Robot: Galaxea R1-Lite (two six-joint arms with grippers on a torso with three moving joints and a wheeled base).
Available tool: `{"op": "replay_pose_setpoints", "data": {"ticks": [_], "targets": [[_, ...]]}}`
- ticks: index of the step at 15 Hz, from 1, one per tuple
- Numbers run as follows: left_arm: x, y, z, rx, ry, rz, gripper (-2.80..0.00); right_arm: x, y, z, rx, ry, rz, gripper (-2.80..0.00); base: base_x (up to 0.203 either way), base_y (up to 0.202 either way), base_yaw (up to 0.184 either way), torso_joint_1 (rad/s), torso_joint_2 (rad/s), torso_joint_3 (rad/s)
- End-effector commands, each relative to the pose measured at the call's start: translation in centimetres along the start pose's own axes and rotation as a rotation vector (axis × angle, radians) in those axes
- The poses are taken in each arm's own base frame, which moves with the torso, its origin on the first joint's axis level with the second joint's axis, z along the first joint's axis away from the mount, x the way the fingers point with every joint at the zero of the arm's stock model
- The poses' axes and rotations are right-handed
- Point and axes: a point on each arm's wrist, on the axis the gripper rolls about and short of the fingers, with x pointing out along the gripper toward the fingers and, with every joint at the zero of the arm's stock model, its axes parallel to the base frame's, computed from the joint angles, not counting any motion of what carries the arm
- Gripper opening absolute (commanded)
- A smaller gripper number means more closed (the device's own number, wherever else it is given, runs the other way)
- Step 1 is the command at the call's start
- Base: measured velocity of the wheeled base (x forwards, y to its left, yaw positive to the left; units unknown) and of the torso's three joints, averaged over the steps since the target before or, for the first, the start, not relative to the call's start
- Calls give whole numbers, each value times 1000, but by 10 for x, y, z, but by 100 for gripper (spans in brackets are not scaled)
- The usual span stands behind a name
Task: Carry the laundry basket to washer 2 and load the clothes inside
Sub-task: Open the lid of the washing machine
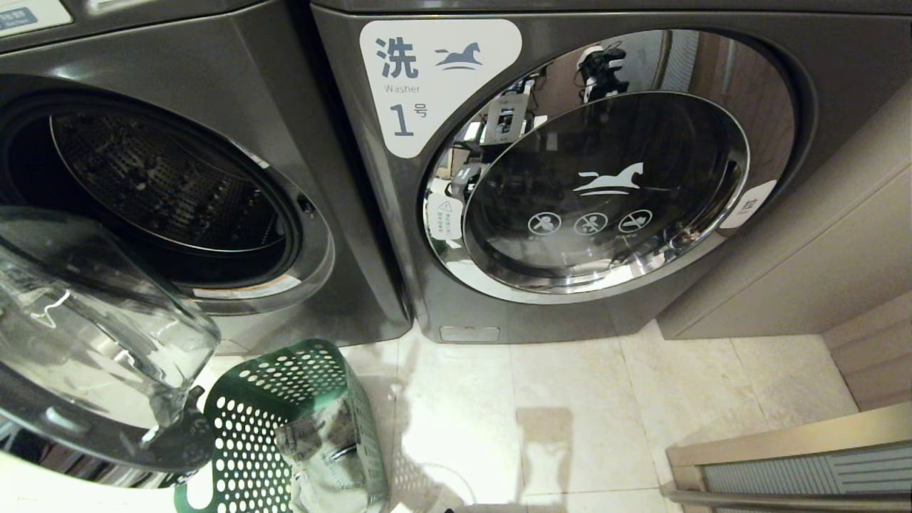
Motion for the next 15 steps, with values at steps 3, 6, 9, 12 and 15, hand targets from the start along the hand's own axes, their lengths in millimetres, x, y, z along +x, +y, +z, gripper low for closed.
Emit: {"op": "replay_pose_setpoints", "data": {"ticks": [3,6,9,12,15], "targets": [[-3,22,-32,-456,91,39,0,0,0,0,-1,1,1,-280,0,0,0,0,0,0],[2,70,-56,-4,114,-4,0,0,0,0,-1,1,0,-280,0,0,0,0,0,0],[12,113,-71,438,117,63,0,0,0,0,-1,1,1,-280,0,0,0,0,0,0],[23,145,-92,535,178,254,0,0,0,0,-1,1,1,-280,0,0,0,0,0,0],[29,154,-103,466,245,341,0,0,0,0,-1,1,1,-280,0,0,0,0,0,0]]}}
